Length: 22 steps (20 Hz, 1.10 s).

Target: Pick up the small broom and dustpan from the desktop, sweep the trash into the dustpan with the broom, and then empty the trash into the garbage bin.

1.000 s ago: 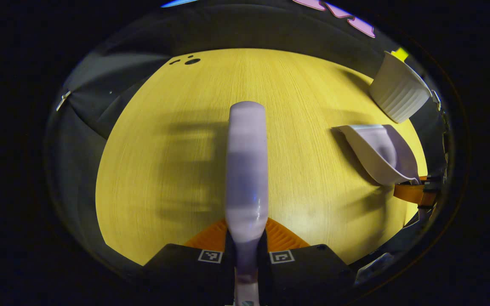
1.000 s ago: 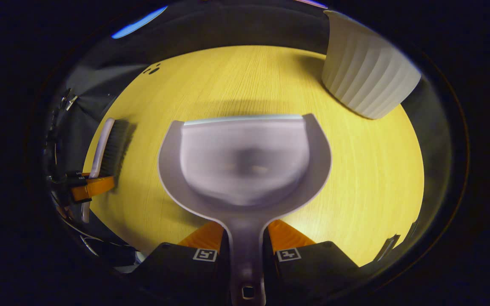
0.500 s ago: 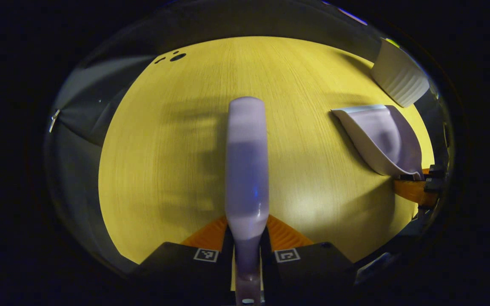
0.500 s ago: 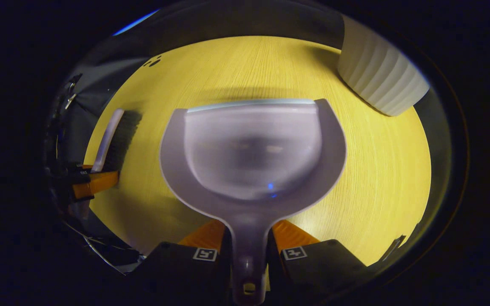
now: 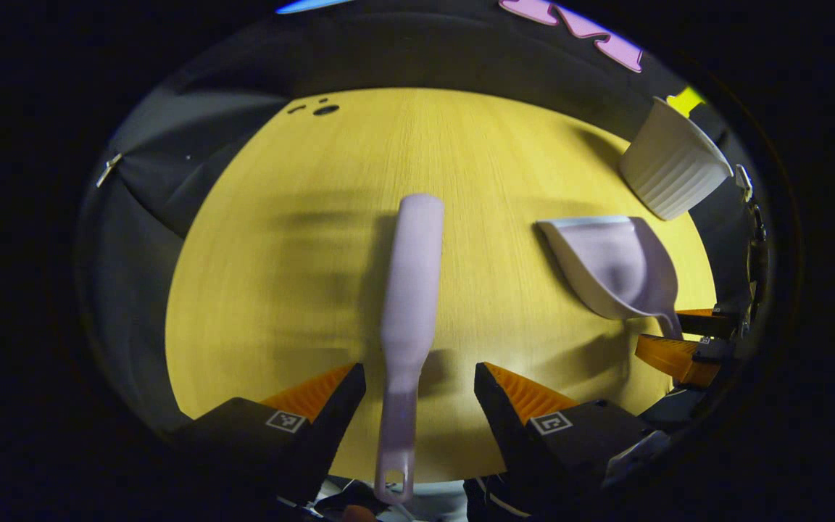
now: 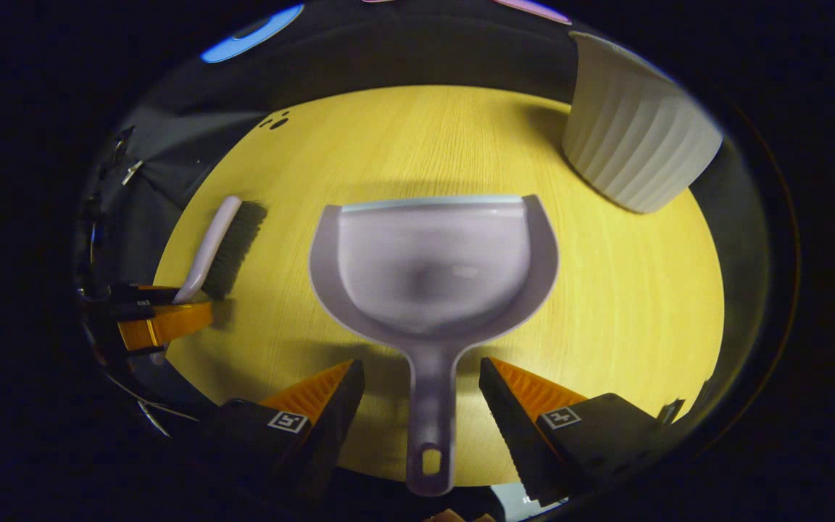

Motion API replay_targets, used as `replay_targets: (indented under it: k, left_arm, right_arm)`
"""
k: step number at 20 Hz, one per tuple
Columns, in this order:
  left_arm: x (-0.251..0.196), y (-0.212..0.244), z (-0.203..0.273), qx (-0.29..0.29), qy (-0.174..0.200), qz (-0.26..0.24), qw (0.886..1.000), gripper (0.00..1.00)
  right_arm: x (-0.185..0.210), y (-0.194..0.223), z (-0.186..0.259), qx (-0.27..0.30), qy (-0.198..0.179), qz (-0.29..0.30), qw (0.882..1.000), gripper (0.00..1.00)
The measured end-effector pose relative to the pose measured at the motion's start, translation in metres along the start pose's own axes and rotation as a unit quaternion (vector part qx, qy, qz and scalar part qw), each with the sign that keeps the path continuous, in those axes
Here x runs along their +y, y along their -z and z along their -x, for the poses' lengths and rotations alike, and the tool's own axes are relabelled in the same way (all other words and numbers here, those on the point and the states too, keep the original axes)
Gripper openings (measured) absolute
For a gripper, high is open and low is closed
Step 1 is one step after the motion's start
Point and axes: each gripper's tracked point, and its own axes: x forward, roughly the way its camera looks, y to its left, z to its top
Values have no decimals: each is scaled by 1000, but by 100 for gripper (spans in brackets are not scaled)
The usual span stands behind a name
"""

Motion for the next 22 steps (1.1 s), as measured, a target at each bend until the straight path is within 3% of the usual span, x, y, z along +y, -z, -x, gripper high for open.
replay_targets:
  k: [3, 6, 9, 14, 16, 18, 22]
  left_arm:
    - [-1, -25, 48, -101, -6, 8, 995, 96]
    - [-2, -45, 107, -202, -8, 30, 979, 96]
    - [-8, -61, 175, -306, -5, 44, 951, 96]
    - [-15, -64, 278, -436, -17, 31, 899, 95]
    - [-19, -62, 305, -473, -15, 26, 881, 96]
    - [-24, -56, 320, -492, -13, 23, 870, 95]
    - [-41, -35, 343, -514, -10, 4, 858, 96]
  right_arm:
    - [-5, -33, 43, -87, 23, 15, 996, 99]
    - [-2, -72, 95, -181, 28, 5, 983, 100]
    - [9, -94, 144, -256, 29, 18, 966, 100]
    - [35, -120, 229, -385, 12, 19, 923, 99]
    - [40, -122, 248, -421, 10, 23, 907, 99]
    - [45, -110, 265, -441, 16, 31, 897, 99]
    - [42, -89, 277, -446, 29, 24, 894, 99]
